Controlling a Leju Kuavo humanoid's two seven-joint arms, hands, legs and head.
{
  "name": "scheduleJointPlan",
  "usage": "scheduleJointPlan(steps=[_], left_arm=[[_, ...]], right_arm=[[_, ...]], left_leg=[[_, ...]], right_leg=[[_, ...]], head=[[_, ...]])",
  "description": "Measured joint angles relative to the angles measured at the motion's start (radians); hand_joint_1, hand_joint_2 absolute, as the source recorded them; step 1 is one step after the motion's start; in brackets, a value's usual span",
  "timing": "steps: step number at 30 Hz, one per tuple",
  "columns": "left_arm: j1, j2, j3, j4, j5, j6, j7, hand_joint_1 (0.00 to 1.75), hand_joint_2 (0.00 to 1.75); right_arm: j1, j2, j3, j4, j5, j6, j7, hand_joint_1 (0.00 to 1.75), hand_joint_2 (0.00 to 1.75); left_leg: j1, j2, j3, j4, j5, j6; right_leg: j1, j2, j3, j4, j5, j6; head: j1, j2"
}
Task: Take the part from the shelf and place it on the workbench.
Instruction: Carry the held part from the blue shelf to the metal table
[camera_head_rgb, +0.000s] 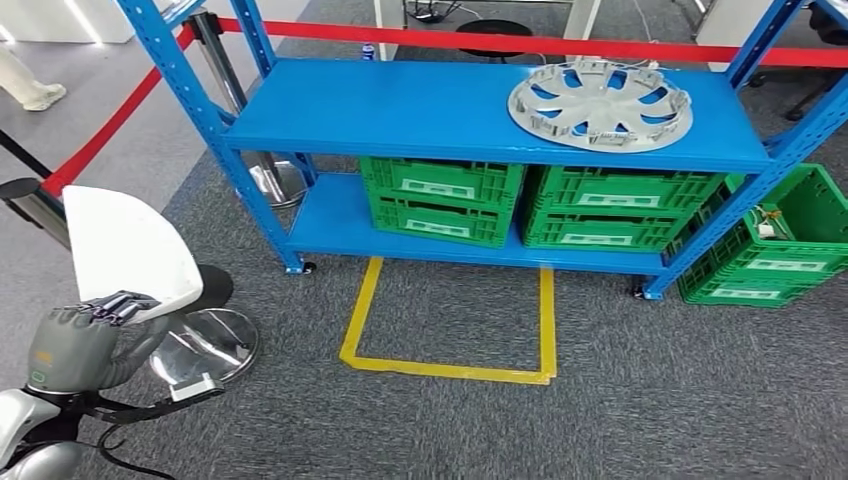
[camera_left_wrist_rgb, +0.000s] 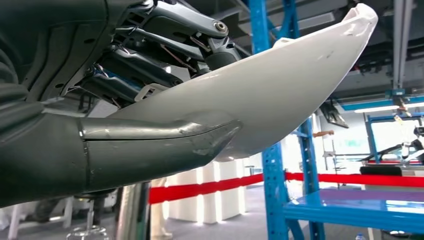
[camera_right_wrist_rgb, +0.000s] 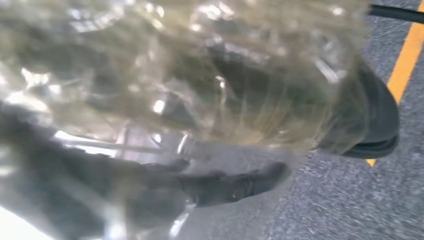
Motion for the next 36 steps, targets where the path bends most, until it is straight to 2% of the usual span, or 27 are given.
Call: scheduleJointPlan(steps=[2,4,5,6,8,9,10,11,12,14,16,17,18,20,21,22,24,25,26,27,29,31,32,33,34,35,36], left_arm=[[-0.002,0.000,0.000,-0.001,0.000,0.000,0.000,1.75,1.75],[-0.003,0.000,-0.001,-0.001,0.000,0.000,0.000,1.75,1.75],[-0.003,-0.001,-0.001,-0.001,0.000,0.000,0.000,1.75,1.75],[-0.002,-0.001,-0.002,-0.001,0.000,0.000,0.000,1.75,1.75],[-0.001,-0.002,-0.002,-0.001,0.000,0.000,0.000,1.75,1.75],[0.000,-0.002,-0.003,-0.001,0.000,0.000,0.000,1.75,1.75],[0.001,-0.002,-0.003,-0.001,0.000,0.000,0.000,1.75,1.75],[0.003,-0.003,-0.003,-0.001,0.000,0.000,0.000,1.75,1.75],[0.004,-0.003,-0.004,-0.001,0.000,0.000,0.000,1.75,1.75],[0.007,-0.004,-0.004,-0.002,0.001,0.000,0.001,1.75,1.75],[0.010,-0.003,-0.001,-0.003,0.002,0.000,0.002,1.75,1.75],[0.011,-0.002,0.000,-0.004,0.002,0.000,0.003,1.75,1.75],[0.012,-0.002,0.001,-0.005,0.003,0.000,0.003,1.75,1.75],[0.015,-0.002,0.001,-0.005,0.003,0.000,0.005,1.75,1.75],[0.017,-0.002,0.002,-0.005,0.003,0.000,0.006,1.75,1.75],[0.019,-0.002,0.002,-0.005,0.003,0.000,0.007,1.75,1.75],[0.020,-0.002,0.002,-0.005,0.003,0.000,0.008,1.75,1.75],[0.020,-0.002,0.001,-0.005,0.003,0.000,0.008,1.75,1.75],[0.021,-0.003,0.001,-0.005,0.003,0.000,0.008,1.75,1.75],[0.021,-0.003,0.001,-0.005,0.003,0.000,0.008,1.75,1.75],[0.021,-0.003,0.001,-0.005,0.004,0.000,0.008,1.75,1.75],[0.021,-0.003,0.001,-0.005,0.006,0.000,0.009,1.75,1.75],[0.020,-0.002,0.002,-0.006,0.006,0.000,0.009,1.75,1.75],[0.020,-0.002,0.002,-0.006,0.007,0.000,0.009,1.75,1.75],[0.021,-0.002,0.001,-0.007,0.008,0.000,0.009,1.75,1.75],[0.021,-0.002,0.000,-0.007,0.009,0.000,0.009,1.75,1.75],[0.021,-0.003,0.000,-0.007,0.010,0.000,0.009,1.75,1.75]], right_arm=[[0.000,0.000,0.000,0.000,0.001,0.001,0.000,0.00,0.00],[0.001,0.000,0.001,0.000,0.001,0.002,-0.002,0.00,0.00],[0.002,0.000,0.001,0.000,0.001,0.002,-0.005,0.00,0.00],[0.004,0.000,0.002,0.000,0.001,0.002,-0.007,0.00,0.00],[0.006,0.000,0.003,0.000,0.001,0.002,-0.010,0.00,0.00],[0.006,0.000,0.003,0.000,0.002,0.002,-0.010,0.00,0.00],[0.006,0.000,0.004,0.000,0.002,0.002,-0.010,0.00,0.00],[0.006,0.000,0.004,0.000,0.004,0.002,-0.010,0.00,0.00],[0.006,0.000,0.004,0.000,0.005,0.001,-0.011,0.00,0.00],[0.006,-0.001,0.004,-0.001,0.009,-0.001,-0.011,0.00,0.00],[0.004,-0.002,0.004,-0.002,0.014,-0.003,-0.010,0.00,0.00],[0.004,-0.002,0.004,-0.004,0.016,-0.004,-0.011,0.00,0.00],[0.004,-0.002,0.004,-0.005,0.017,-0.004,-0.013,0.00,0.00],[0.005,-0.002,0.005,-0.008,0.019,-0.005,-0.020,0.00,0.00],[0.005,-0.002,0.005,-0.009,0.020,-0.005,-0.023,0.00,0.00],[0.006,-0.002,0.006,-0.009,0.020,-0.005,-0.024,0.00,0.00],[0.007,-0.002,0.006,-0.010,0.022,-0.005,-0.024,0.00,0.00],[0.007,-0.002,0.007,-0.010,0.023,-0.005,-0.024,0.00,0.00],[0.007,-0.002,0.007,-0.010,0.024,-0.005,-0.024,0.00,0.00],[0.007,-0.002,0.007,-0.010,0.025,-0.006,-0.024,0.00,0.00],[0.007,-0.002,0.007,-0.010,0.030,-0.007,-0.024,0.00,0.00],[0.006,-0.002,0.007,-0.010,0.036,-0.009,-0.024,0.00,0.00],[0.006,-0.002,0.007,-0.010,0.038,-0.009,-0.024,0.00,0.00],[0.006,-0.002,0.007,-0.010,0.039,-0.009,-0.024,0.00,0.00],[0.006,-0.002,0.007,-0.010,0.039,-0.009,-0.024,0.00,0.00],[0.007,-0.002,0.008,-0.010,0.040,-0.009,-0.026,0.00,0.00],[0.008,-0.003,0.008,-0.011,0.040,-0.009,-0.028,0.00,0.00]], left_leg=[[-0.006,-0.001,0.044,-0.083,-0.021,0.011],[-0.010,0.002,0.028,-0.094,-0.010,0.027],[-0.010,0.004,0.014,-0.094,0.002,0.037],[-0.009,0.007,0.000,-0.096,0.015,0.045],[-0.011,0.009,-0.031,-0.095,0.041,0.056],[-0.013,0.009,-0.049,-0.095,0.056,0.057],[-0.015,0.010,-0.066,-0.093,0.070,0.058],[-0.016,0.010,-0.086,-0.091,0.084,0.057],[-0.017,0.010,-0.106,-0.089,0.097,0.056],[-0.017,0.009,-0.140,-0.080,0.122,0.050],[-0.019,0.009,-0.158,-0.072,0.143,0.042],[-0.019,0.009,-0.162,-0.071,0.154,0.037],[-0.019,0.009,-0.165,-0.072,0.166,0.032],[-0.016,0.008,-0.174,-0.069,0.165,0.020],[-0.014,0.006,-0.181,-0.051,0.134,0.013],[-0.012,0.005,-0.191,-0.013,0.082,0.007],[-0.007,0.005,-0.208,0.108,-0.030,-0.004],[-0.005,0.005,-0.211,0.170,-0.055,-0.008],[-0.002,0.005,-0.207,0.211,-0.050,-0.010],[0.000,0.005,-0.189,0.223,-0.024,-0.012],[0.003,0.005,-0.110,0.151,0.028,-0.011],[0.001,0.003,0.001,0.002,0.015,-0.002],[-0.001,0.002,0.037,-0.054,-0.003,0.005],[-0.005,0.002,0.053,-0.088,-0.014,0.012],[-0.006,0.003,0.047,-0.098,-0.013,0.020],[-0.006,0.005,0.034,-0.099,-0.003,0.027],[-0.006,0.008,0.019,-0.100,0.010,0.037]], right_leg=[[0.000,0.000,-0.015,0.005,0.020,0.010],[-0.005,0.003,-0.030,0.007,0.031,0.021],[-0.007,0.006,-0.040,0.017,0.011,0.026],[-0.008,0.009,-0.052,0.044,-0.029,0.029],[-0.010,0.012,-0.078,0.150,-0.140,0.033],[-0.010,0.012,-0.086,0.215,-0.177,0.034],[-0.010,0.012,-0.087,0.268,-0.189,0.034],[-0.010,0.012,-0.076,0.296,-0.172,0.034],[-0.010,0.013,-0.050,0.293,-0.137,0.032],[-0.009,0.013,0.054,0.188,-0.087,0.029],[-0.007,0.014,0.180,0.017,-0.115,0.024],[-0.006,0.014,0.214,-0.039,-0.136,0.021],[-0.004,0.014,0.226,-0.068,-0.143,0.017],[-0.005,0.011,0.204,-0.067,-0.127,0.005],[-0.005,0.008,0.190,-0.066,-0.114,-0.004],[-0.006,0.005,0.175,-0.066,-0.100,-0.011],[-0.002,0.000,0.144,-0.064,-0.073,-0.019],[0.000,-0.001,0.128,-0.060,-0.060,-0.020],[0.001,-0.002,0.109,-0.055,-0.047,-0.019],[0.001,-0.003,0.089,-0.047,-0.035,-0.017],[0.001,-0.002,0.048,-0.029,-0.015,-0.011],[0.003,-0.001,0.021,-0.011,-0.001,-0.001],[0.003,-0.001,0.013,-0.005,0.008,0.004],[0.002,-0.001,0.005,-0.002,0.018,0.009],[0.001,0.000,-0.002,-0.002,0.029,0.015],[-0.001,0.003,-0.012,0.001,0.028,0.020],[-0.003,0.006,-0.022,0.014,0.008,0.026]], head=[[0.000,0.000],[0.000,0.000],[0.000,0.000],[0.001,0.000],[0.004,0.000],[0.005,0.000],[0.005,0.000],[0.005,0.000],[0.005,0.000],[0.004,0.000],[0.004,0.000],[0.004,0.000],[0.003,0.000],[0.002,0.000],[0.001,0.000],[-0.001,0.000],[-0.004,0.000],[-0.004,0.000],[-0.004,0.000],[-0.004,0.000],[-0.004,0.000],[-0.004,0.000],[-0.004,0.000],[-0.004,0.000],[-0.004,0.000],[-0.004,0.000],[-0.002,0.000]])
